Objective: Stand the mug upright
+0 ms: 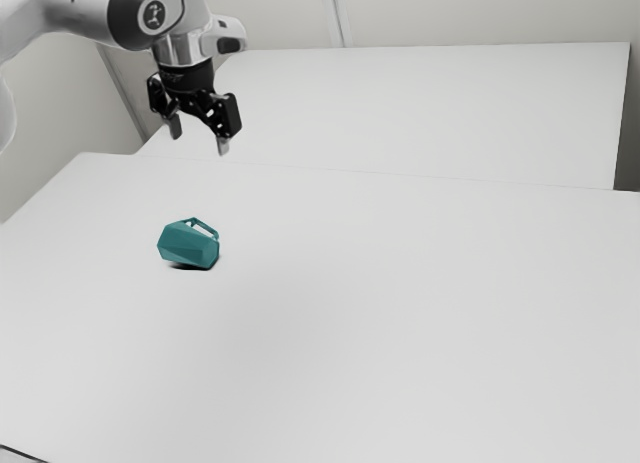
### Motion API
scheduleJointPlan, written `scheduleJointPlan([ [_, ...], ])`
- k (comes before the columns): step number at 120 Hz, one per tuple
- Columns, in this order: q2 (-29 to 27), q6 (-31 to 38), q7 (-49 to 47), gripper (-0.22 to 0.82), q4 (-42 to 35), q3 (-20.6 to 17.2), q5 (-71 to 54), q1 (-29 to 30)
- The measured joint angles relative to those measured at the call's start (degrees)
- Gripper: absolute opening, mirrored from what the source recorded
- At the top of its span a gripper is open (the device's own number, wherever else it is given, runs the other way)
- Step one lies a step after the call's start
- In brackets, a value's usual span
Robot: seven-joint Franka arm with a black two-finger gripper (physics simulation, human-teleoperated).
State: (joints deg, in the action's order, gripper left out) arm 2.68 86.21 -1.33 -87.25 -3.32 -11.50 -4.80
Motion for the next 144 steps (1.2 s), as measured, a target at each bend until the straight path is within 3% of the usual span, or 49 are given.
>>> scheduleJointPlan([
  [40,-0.02,1.18,-0.34,0.60,0.24,3.14,9.22,5.35],
  [78,5.56,5.25,5.12,0.60,0.21,17.37,21.88,7.21],
  [95,9.20,6.27,9.66,0.60,0.22,22.05,29.25,7.66],
  [144,25.66,4.34,25.99,0.60,7.73,23.26,47.67,18.88],
])
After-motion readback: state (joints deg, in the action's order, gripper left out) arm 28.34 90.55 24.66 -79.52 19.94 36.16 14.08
